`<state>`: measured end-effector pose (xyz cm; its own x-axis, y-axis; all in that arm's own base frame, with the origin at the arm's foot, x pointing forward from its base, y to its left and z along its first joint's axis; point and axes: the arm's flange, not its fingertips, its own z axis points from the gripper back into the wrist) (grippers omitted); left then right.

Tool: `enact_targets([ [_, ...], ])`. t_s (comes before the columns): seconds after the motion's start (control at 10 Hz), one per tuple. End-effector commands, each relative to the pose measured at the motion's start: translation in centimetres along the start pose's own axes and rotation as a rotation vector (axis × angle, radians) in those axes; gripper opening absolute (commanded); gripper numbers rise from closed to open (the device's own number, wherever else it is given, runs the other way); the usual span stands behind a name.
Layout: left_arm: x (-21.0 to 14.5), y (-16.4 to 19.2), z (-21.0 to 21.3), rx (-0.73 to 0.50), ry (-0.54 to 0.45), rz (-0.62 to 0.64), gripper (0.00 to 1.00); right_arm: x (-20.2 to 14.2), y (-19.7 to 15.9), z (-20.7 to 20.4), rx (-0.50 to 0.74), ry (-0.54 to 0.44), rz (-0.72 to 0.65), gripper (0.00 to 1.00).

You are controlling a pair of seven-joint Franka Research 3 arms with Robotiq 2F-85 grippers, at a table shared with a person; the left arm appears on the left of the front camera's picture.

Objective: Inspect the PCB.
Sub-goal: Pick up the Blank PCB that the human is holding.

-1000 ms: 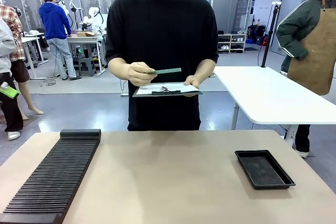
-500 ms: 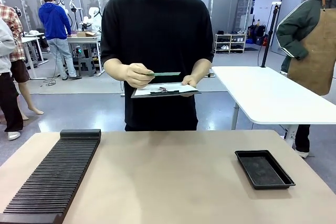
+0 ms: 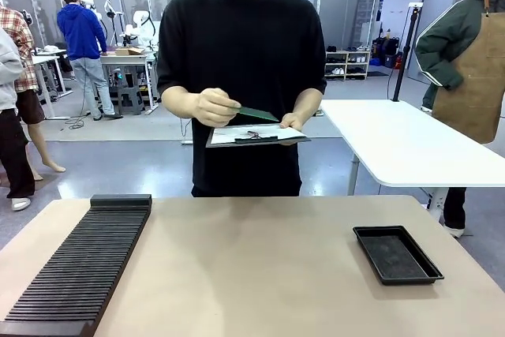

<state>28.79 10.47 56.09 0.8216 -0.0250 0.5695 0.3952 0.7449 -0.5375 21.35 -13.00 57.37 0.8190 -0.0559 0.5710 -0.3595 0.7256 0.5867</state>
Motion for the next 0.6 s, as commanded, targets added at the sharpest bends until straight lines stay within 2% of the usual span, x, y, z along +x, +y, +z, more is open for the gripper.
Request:
enact_targets([
  [0.0, 0.36, 0.27, 0.15, -0.043, -0.047, -0.002, 1.00, -0.08, 0.12, 0.07, 0.009, -0.007, 0.014, 1.00],
  [0.1, 0.00, 0.00, 0.00, 0.000, 0.000, 0.000, 1.00, -0.08, 0.12, 0.07, 0.009, -0.007, 0.014, 1.00],
  [0.5, 0.00, 0.00, 0.00, 0.000, 0.000, 0.000, 1.00, -0.08, 0.12, 0.07, 0.009, -0.007, 0.014, 1.00],
])
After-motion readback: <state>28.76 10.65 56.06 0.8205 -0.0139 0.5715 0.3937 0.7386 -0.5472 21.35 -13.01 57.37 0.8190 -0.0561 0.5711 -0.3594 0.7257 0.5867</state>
